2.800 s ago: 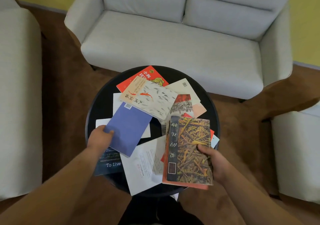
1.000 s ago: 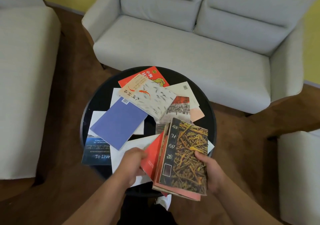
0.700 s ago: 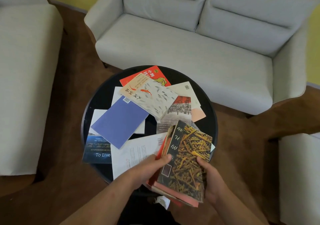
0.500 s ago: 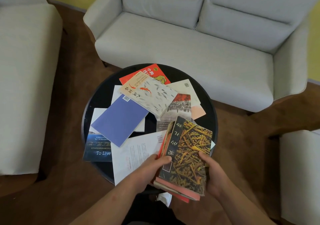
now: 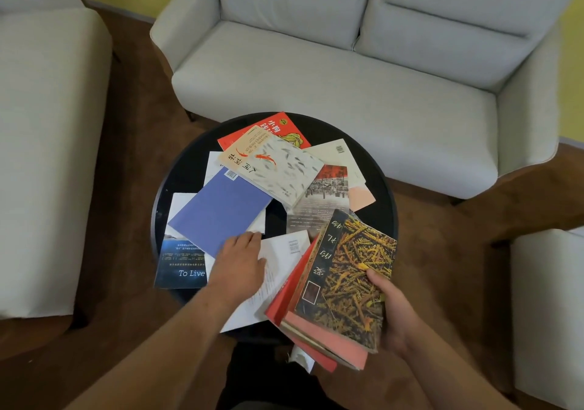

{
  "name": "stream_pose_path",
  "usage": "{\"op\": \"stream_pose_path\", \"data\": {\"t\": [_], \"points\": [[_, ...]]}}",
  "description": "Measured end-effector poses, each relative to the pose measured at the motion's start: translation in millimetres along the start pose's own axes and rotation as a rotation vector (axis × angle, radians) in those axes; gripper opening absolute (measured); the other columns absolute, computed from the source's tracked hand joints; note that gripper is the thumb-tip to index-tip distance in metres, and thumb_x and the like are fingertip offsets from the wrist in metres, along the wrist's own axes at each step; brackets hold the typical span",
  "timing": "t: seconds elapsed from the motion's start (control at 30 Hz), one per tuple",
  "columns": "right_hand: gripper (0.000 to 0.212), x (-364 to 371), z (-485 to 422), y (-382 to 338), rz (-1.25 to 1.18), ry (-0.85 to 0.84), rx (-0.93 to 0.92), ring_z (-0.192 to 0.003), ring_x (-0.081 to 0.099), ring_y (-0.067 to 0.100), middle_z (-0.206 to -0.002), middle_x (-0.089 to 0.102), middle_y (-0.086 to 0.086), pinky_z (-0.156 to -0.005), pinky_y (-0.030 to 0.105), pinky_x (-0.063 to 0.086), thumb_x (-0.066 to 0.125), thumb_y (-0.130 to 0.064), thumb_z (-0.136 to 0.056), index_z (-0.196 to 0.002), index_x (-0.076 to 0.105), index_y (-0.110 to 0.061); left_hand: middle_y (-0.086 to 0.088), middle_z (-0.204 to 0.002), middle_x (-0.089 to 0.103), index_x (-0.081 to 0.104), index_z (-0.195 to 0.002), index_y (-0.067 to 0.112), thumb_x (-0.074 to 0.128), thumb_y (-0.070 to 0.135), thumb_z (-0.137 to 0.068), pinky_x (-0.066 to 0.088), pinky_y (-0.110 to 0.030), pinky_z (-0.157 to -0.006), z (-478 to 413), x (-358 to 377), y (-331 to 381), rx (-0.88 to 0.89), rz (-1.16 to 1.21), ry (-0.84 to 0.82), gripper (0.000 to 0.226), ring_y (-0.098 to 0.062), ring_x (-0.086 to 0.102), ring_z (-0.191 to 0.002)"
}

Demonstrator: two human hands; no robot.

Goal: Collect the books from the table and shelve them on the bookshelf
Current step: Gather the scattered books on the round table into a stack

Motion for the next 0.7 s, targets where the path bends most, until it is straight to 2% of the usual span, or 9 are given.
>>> {"op": "stream_pose_path", "data": {"t": [0.1,0.2,0.27,0.33,0.4,0.47,0.53,0.6,0.7], "points": [[0.053,-1.1,3.2,-0.7,-0.021,0.009,0.002,-0.119,0.064,0.044,-0.123,0.070,0.024,-0.107,0.057,0.045,0.061,-0.041,-0.093,-0.134,0.057,-0.008,-0.002,-0.153,0.038,0.019,-0.157,0.014,0.048,0.039,-0.099,0.028,-0.039,-0.114,-6.0,10.0,-6.5,0.054,-0.211,-0.089,0.069,-0.024,0.033,-0.139],[0.052,-3.2,4.2,-1.1,-0.044,0.012,0.003,-0.117,0.064,0.045,-0.123,0.070,0.025,-0.107,0.057,0.044,0.060,-0.040,-0.093,-0.133,0.057,-0.006,-0.005,-0.139,0.046,0.035,-0.149,0.017,0.057,0.042,-0.092,0.030,-0.038,-0.112,-13.4,9.9,-2.5,0.030,-0.231,-0.093,0.066,-0.026,0.040,-0.132],[0.053,-4.2,6.0,-1.3,-0.060,0.015,0.011,-0.118,0.064,0.045,-0.123,0.070,0.025,-0.107,0.057,0.044,0.060,-0.041,-0.093,-0.133,0.057,-0.006,-0.006,-0.131,0.049,0.048,-0.134,0.018,0.059,0.048,-0.089,0.032,-0.039,-0.109,-16.0,4.9,-2.8,0.025,-0.271,-0.147,0.055,-0.027,0.044,-0.126],[0.055,-6.4,6.9,-1.3,-0.072,0.019,0.015,-0.119,0.063,0.045,-0.124,0.069,0.025,-0.109,0.058,0.043,0.061,-0.042,-0.092,-0.134,0.056,-0.007,-0.005,-0.128,0.050,0.053,-0.125,0.018,0.058,0.054,-0.087,0.034,-0.039,-0.108,-14.3,2.7,-3.1,0.030,-0.310,-0.193,0.053,-0.026,0.046,-0.123],[0.057,-8.1,7.1,-0.8,-0.083,0.018,0.014,-0.121,0.062,0.046,-0.126,0.068,0.025,-0.111,0.060,0.040,0.062,-0.042,-0.092,-0.136,0.055,-0.007,-0.005,-0.128,0.050,0.050,-0.125,0.016,0.059,0.057,-0.086,0.037,-0.038,-0.105,-8.8,3.0,-3.9,0.023,-0.295,-0.272,0.057,-0.026,0.049,-0.122],[0.057,-9.7,6.3,-0.4,-0.105,0.022,0.010,-0.121,0.062,0.046,-0.127,0.068,0.025,-0.110,0.060,0.041,0.060,-0.042,-0.092,-0.137,0.055,-0.007,-0.004,-0.127,0.056,0.046,-0.120,0.016,0.062,0.054,-0.086,0.047,-0.038,-0.097,-0.1,7.4,-9.1,-0.053,-0.082,-0.394,0.053,-0.025,0.057,-0.116],[0.054,-9.5,6.9,-0.6,-0.118,0.010,0.003,-0.115,0.065,0.045,-0.125,0.069,0.026,-0.105,0.057,0.046,0.058,-0.043,-0.094,-0.135,0.056,-0.007,0.001,-0.117,0.063,0.044,-0.109,0.019,0.064,0.048,-0.087,0.054,-0.039,-0.089,12.4,12.0,-16.3,-0.126,0.187,-0.440,0.042,-0.021,0.063,-0.105],[0.051,-9.8,7.6,-1.1,-0.112,0.019,-0.015,-0.104,0.071,0.044,-0.121,0.071,0.025,-0.096,0.054,0.051,0.057,-0.043,-0.094,-0.131,0.059,-0.008,0.006,-0.107,0.065,0.046,-0.105,0.021,0.065,0.046,-0.088,0.056,-0.040,-0.085,25.9,16.2,-22.9,-0.166,0.376,-0.392,0.035,-0.015,0.065,-0.097],[0.048,-10.1,10.0,-2.8,-0.084,0.017,-0.027,-0.094,0.074,0.043,-0.117,0.073,0.025,-0.091,0.052,0.053,0.058,-0.042,-0.093,-0.128,0.060,-0.008,0.009,-0.106,0.066,0.054,-0.109,0.024,0.061,0.043,-0.092,0.055,-0.042,-0.089,39.7,11.0,-32.3,-0.237,0.604,-0.265,0.027,-0.013,0.066,-0.098]]}}
Point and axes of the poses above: each hand's wrist, its own z-axis away from the middle knuckle, its own x-axis out of the palm, y = z × x, the point moved 1 cm from there along -z, towards the middle knuckle
